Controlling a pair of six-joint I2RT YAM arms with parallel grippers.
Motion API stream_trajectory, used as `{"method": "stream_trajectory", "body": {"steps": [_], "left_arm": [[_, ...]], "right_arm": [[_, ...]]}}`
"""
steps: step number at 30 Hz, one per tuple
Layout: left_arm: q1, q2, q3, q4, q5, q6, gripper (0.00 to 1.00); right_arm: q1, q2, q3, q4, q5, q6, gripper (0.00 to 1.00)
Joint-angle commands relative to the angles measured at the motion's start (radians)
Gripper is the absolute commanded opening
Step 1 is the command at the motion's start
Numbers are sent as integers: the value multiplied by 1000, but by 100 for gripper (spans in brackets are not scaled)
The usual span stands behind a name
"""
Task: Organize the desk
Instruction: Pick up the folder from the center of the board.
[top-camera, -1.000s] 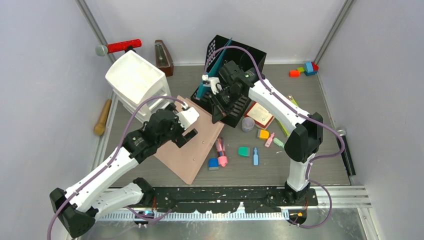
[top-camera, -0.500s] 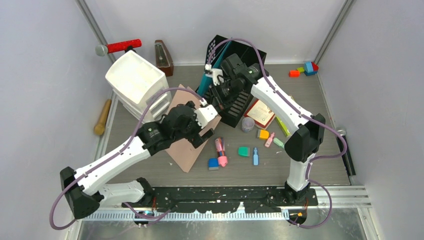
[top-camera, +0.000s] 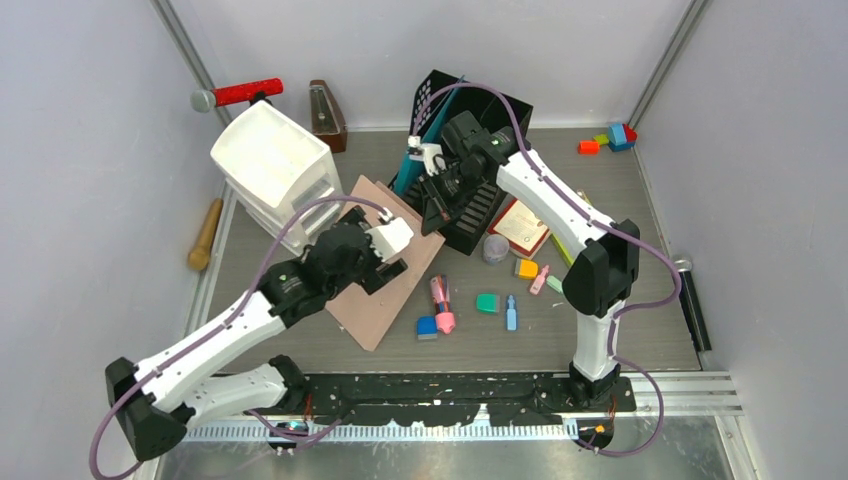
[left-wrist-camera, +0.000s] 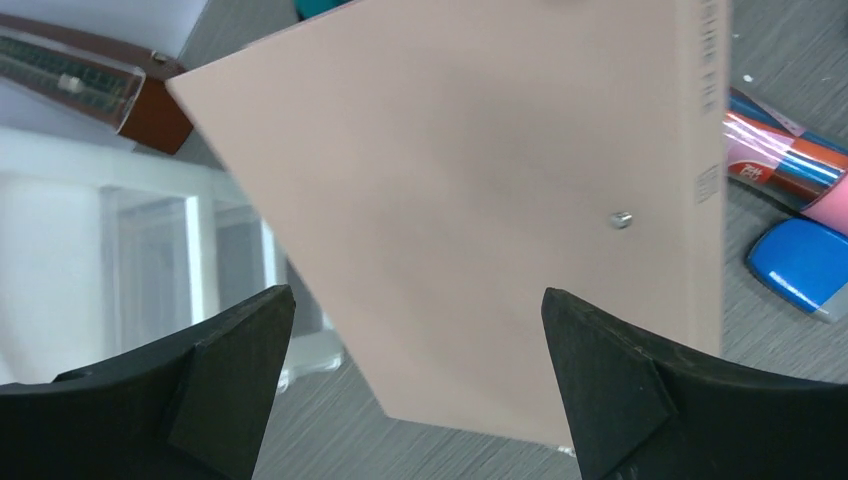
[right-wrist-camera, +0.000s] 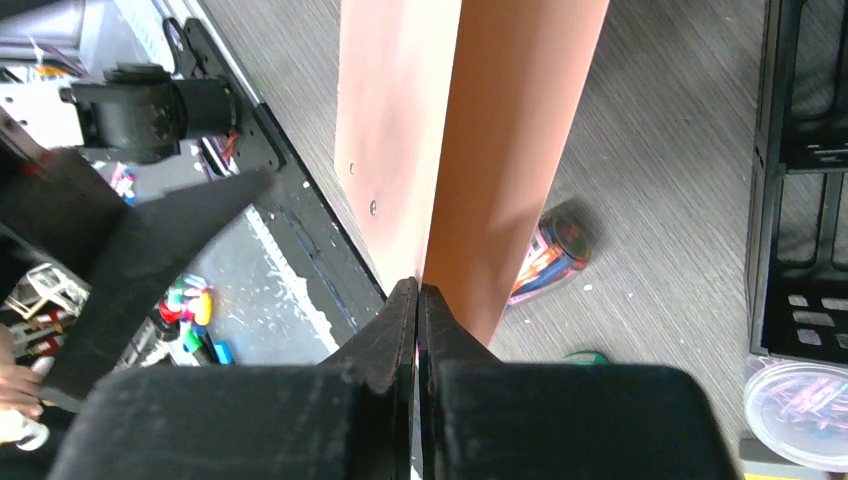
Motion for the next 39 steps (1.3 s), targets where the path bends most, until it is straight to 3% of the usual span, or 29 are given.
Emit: {"method": "stream_trajectory", "body": {"steps": [1,9,22,39], "left_arm": [[62,-55,62,-93,77,26,99],[293,13,171,-252,392,4,99],[670,236,244,-346,851,156,99],[739,487,241,-423,1090,444,99]], "right_arm": [[0,-77,22,-84,-2,-167,0],[0,-173,-110,-108,22,-309,1],[0,-288,-317,48,13,-294,0],[-1,-294,-328,51,-11,-307,1]]}}
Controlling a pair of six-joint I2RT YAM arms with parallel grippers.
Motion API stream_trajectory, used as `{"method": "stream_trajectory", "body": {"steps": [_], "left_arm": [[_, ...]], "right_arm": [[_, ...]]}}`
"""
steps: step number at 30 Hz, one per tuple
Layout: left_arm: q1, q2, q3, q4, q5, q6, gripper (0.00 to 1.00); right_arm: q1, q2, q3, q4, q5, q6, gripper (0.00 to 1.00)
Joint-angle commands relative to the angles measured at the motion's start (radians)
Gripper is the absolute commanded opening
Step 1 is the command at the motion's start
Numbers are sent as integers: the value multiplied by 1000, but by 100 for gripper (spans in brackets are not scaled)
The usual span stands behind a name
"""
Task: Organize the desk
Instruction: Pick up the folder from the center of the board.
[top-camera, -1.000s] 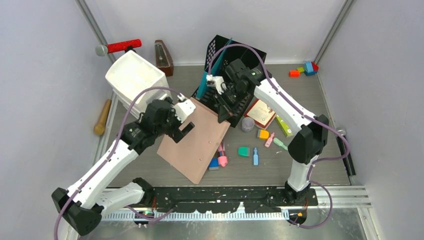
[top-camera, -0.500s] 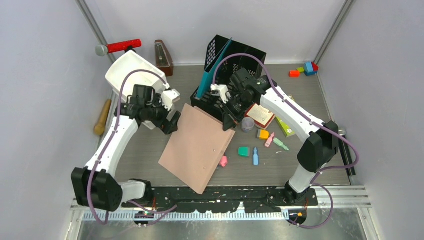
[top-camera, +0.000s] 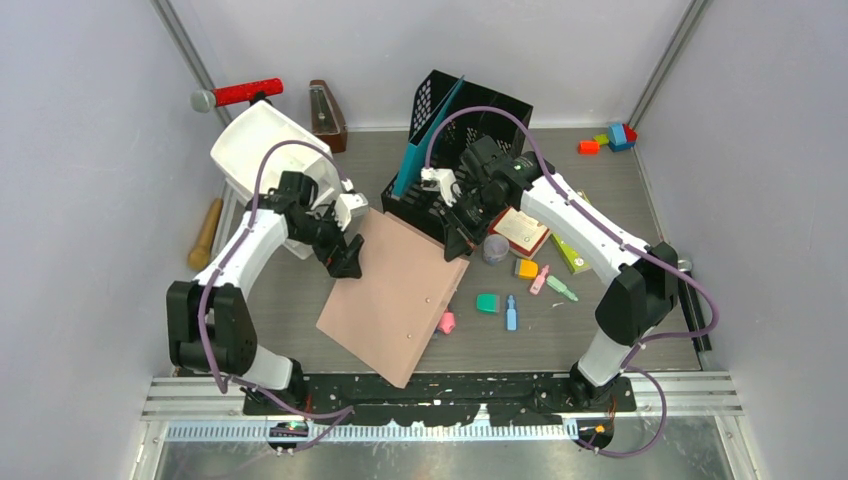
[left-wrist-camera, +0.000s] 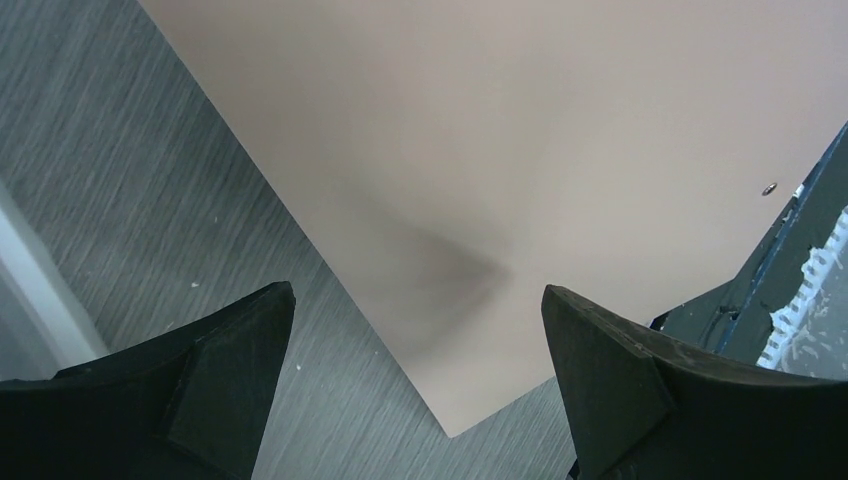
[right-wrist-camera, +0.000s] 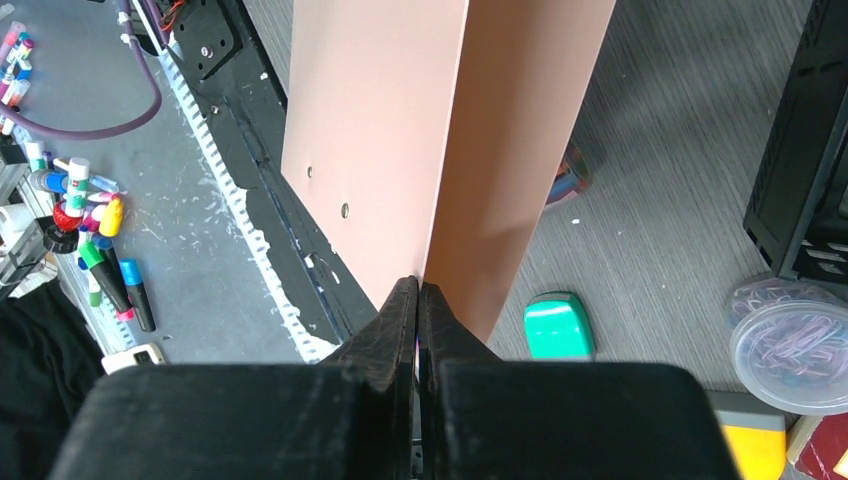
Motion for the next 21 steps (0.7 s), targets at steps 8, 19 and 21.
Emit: {"method": "stream_trajectory", "body": {"steps": [8,19,21], "left_arm": [[20,73,16,-14,206,161,99],[20,94,14,-78,320,213,78],[20,86,18,-75,307,200,67]], "right_arm": [[0,-62,-10,35,-26,-44,1],[0,-60,-12,39,-27,-42,1],[1,-59,-13,41,-25,-39,0]]}}
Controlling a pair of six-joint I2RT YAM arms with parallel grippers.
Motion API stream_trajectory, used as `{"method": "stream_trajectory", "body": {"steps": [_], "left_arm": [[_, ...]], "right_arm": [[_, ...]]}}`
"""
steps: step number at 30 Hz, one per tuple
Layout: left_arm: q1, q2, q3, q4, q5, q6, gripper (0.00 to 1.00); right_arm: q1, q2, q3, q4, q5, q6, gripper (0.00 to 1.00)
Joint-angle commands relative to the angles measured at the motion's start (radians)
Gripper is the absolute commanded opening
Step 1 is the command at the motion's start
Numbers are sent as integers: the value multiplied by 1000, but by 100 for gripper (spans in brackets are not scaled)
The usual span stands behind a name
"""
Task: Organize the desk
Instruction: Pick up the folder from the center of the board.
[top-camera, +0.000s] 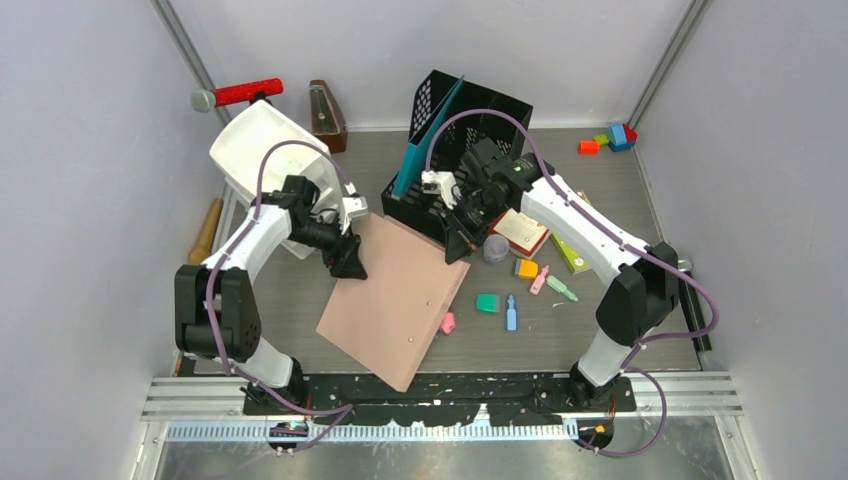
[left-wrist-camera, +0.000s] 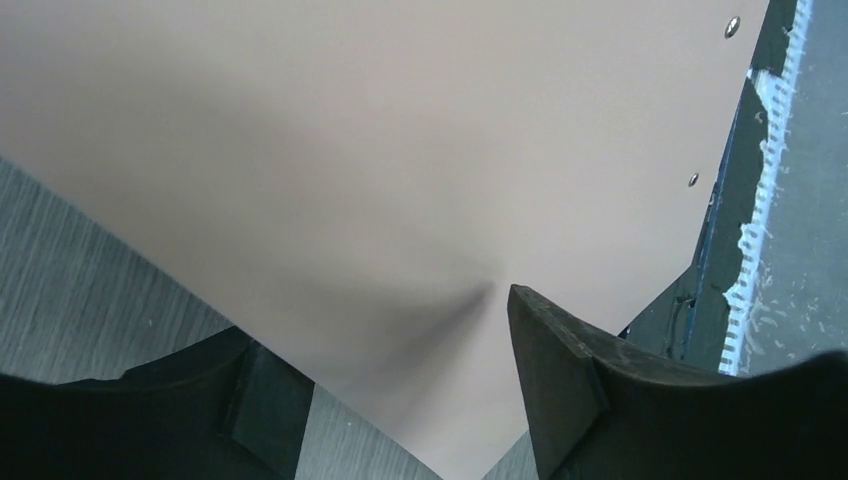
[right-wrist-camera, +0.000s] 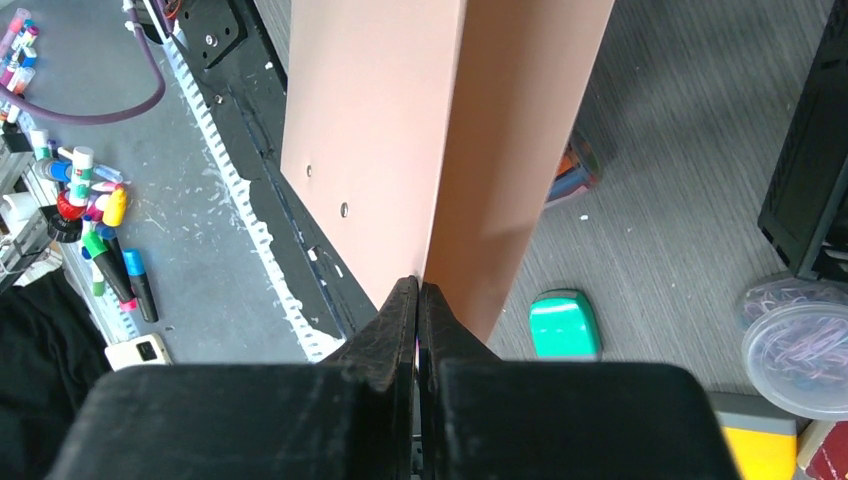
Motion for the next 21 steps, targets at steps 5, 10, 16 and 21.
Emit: {"method": "stream_trajectory", "body": {"steps": [5,10,16,21], "left_arm": [[4,-20,40,-21,19,-6,38],[4,-13,80,-50,-20,-13,12],[4,-34,117,-93,-63,-7,0],[4,-95,125,-108,-83,-2,0]], "right_arm": [[3,-55,10,41,-2,-15,0],[10,-51,27,33,14,-11,2],[11,-53,74,0,58,-3,32],[11,-72,126,-7,148,26,73]]}}
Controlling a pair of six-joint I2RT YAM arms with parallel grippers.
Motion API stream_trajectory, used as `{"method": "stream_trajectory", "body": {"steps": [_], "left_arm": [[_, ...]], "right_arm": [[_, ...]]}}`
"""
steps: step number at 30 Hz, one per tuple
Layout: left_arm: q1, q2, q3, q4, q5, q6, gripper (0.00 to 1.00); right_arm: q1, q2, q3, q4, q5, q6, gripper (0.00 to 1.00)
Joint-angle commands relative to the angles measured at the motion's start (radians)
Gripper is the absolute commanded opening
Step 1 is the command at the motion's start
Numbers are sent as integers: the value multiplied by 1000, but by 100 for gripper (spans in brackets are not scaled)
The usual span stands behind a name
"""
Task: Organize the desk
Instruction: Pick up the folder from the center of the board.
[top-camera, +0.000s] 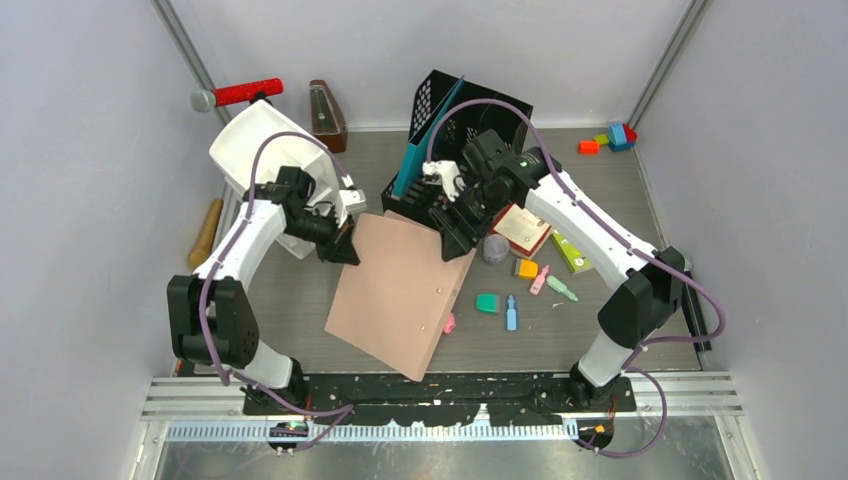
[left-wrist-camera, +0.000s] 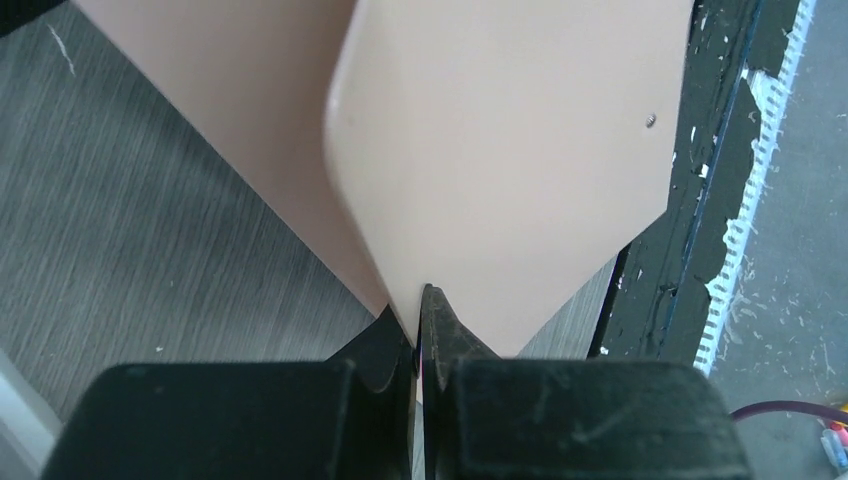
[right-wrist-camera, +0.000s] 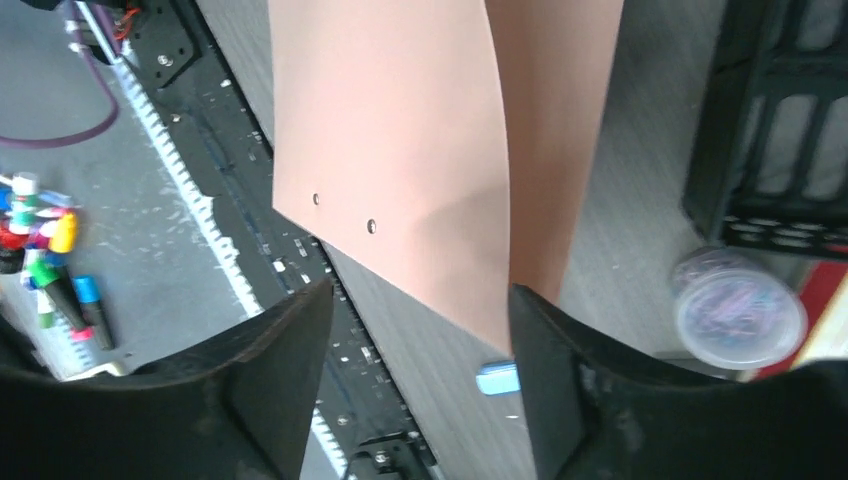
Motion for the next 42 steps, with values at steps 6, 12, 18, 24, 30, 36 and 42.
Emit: {"method": "stream_trajectory", "body": {"steps": [6,12,18,24,30,36,42], "left_arm": [[-2,-159,24,-17,-27,51,0],[-2,-220,9,-35,-17,121,0],[-2,-247,27,-95,6,158,0],[-3,-285,4,-99,19,172,0],[-2,-304,-11,-92,22,172,0],[-2,-302,-22,-61,29,158,0],[-2,-305,-30,-26,10,143,0]], "right_arm": [[3,-117,95,47,154,63,89],[-50,-183,16,122,165,129,90],[-147,-214,-119,226,32,196,91],[-181,-203,-253,329,-80,218,90],[-186,-143,-281,366,-211,217,90],[-186,-45,-258,366,-365,214,84],[-186,13,-196,301,-443,207,57]]}}
